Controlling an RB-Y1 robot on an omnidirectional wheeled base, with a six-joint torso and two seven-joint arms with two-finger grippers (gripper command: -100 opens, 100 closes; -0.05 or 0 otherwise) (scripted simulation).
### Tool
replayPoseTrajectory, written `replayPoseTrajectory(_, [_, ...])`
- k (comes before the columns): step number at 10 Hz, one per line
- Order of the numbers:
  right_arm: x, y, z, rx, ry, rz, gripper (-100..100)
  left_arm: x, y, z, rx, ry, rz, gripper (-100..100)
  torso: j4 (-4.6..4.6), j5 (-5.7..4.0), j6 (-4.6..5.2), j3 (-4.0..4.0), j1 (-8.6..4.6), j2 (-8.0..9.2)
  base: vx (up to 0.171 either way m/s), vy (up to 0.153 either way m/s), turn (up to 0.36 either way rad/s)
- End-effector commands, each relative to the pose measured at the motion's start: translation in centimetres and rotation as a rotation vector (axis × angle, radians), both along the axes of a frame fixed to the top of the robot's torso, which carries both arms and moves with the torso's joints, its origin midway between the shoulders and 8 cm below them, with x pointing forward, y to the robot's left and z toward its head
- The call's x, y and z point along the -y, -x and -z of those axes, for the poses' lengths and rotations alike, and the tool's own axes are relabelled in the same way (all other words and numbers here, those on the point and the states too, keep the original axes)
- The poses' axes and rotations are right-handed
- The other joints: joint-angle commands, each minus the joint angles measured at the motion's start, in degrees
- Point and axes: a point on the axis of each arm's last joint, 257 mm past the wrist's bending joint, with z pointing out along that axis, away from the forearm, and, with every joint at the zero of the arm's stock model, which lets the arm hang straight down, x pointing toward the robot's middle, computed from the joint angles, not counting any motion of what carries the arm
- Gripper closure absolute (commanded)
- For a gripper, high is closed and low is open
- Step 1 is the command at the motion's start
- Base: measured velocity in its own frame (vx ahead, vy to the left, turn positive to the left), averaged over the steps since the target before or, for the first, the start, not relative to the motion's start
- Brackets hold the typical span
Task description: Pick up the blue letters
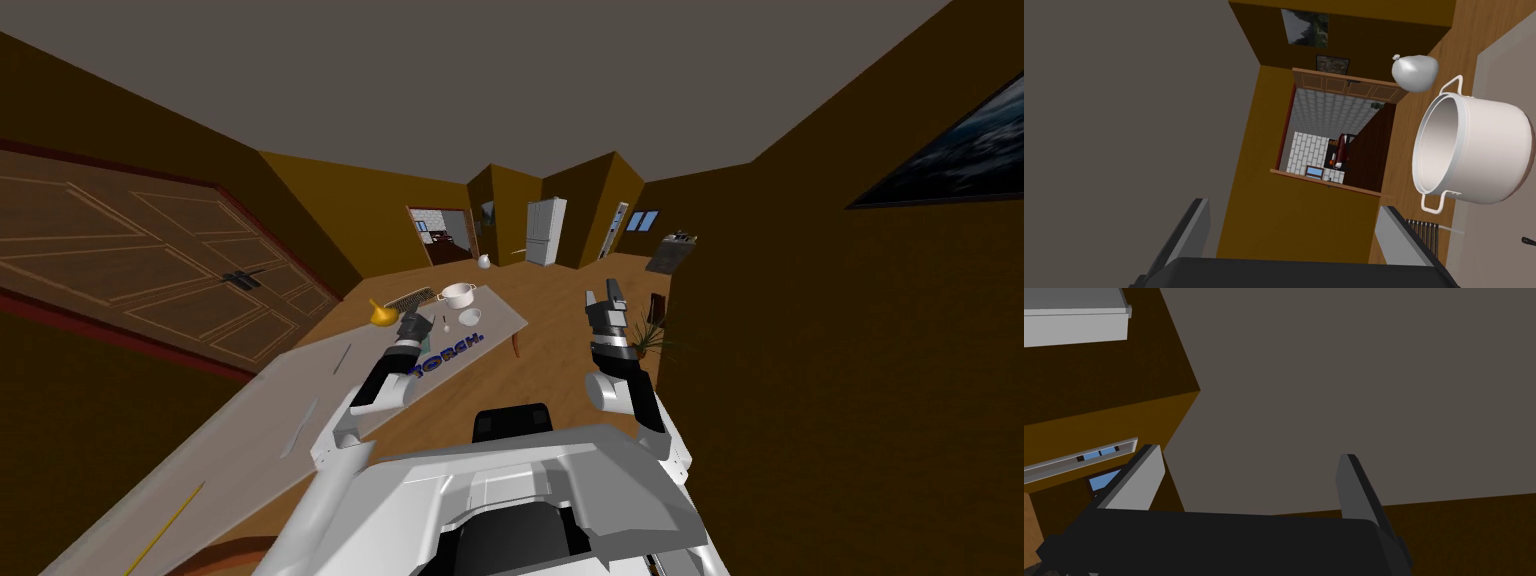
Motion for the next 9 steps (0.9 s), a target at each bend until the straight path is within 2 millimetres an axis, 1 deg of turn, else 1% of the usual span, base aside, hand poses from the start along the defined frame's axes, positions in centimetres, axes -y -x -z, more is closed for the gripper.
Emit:
replayPoseTrajectory(1, [0.0,0.0,0.0,0.0,0.0,0.0,0,-0.6,-0.6,0.7,-0.033,0.011,-0.01,-100,0.0,0.0,0.0,0.0,0.0,0.0,0.007,-0.046,-0.031])
replayPoseTrajectory(2, [0.0,0.0,0.0,0.0,0.0,0.0,0,-2.0,-1.4,1.8,-0.071,0.028,-0.027,-100,0.0,0.0,-0.02,0.0,0.04,0.01,0.013,-0.051,-0.048])
replayPoseTrajectory(3, [0.0,0.0,0.0,0.0,0.0,0.0,0,-2.1,-1.5,2.2,-0.085,0.029,-0.029,-100,0.0,0.0,-0.01,-0.01,0.03,-0.01,0.014,-0.04,-0.039])
replayPoseTrajectory(4, [0.0,0.0,0.0,0.0,0.0,0.0,0,-3.5,-2.3,3.5,-0.13,0.049,-0.049,-100,-0.01,0.01,-0.03,-0.01,0.07,-0.01,0.011,-0.045,-0.078])
replayPoseTrajectory(5, [0.0,0.0,0.0,0.0,0.0,0.0,0,-3.6,-2.3,3.7,-0.138,0.05,-0.051,-100,0.0,0.01,-0.01,-0.01,0.05,-0.01,0.008,-0.035,-0.037])
replayPoseTrajectory(6, [0.0,0.0,0.0,0.0,0.0,0.0,0,-5.0,-3.0,4.9,-0.179,0.071,-0.071,-100,0.0,0.01,-0.03,0.01,0.09,0.01,0.007,-0.043,-0.053])
replayPoseTrajectory(7, [0.0,0.0,0.0,0.0,0.0,0.0,0,-5.1,-3.0,5.3,-0.194,0.073,-0.074,-100,0.0,0.01,-0.02,0.01,0.06,0.01,0.006,-0.035,-0.043])
replayPoseTrajectory(8, [0.0,0.0,0.0,0.0,0.0,0.0,0,-6.4,-3.6,6.4,-0.236,0.095,-0.093,-100,0.0,0.01,-0.03,0.01,0.09,0.02,0.014,-0.034,-0.085])
replayPoseTrajectory(9, [0.0,0.0,0.0,0.0,0.0,0.0,0,-6.6,-3.5,7.0,-0.253,0.098,-0.098,-100,0.0,0.02,-0.01,0.0,0.09,-0.01,0.016,-0.028,-0.036])
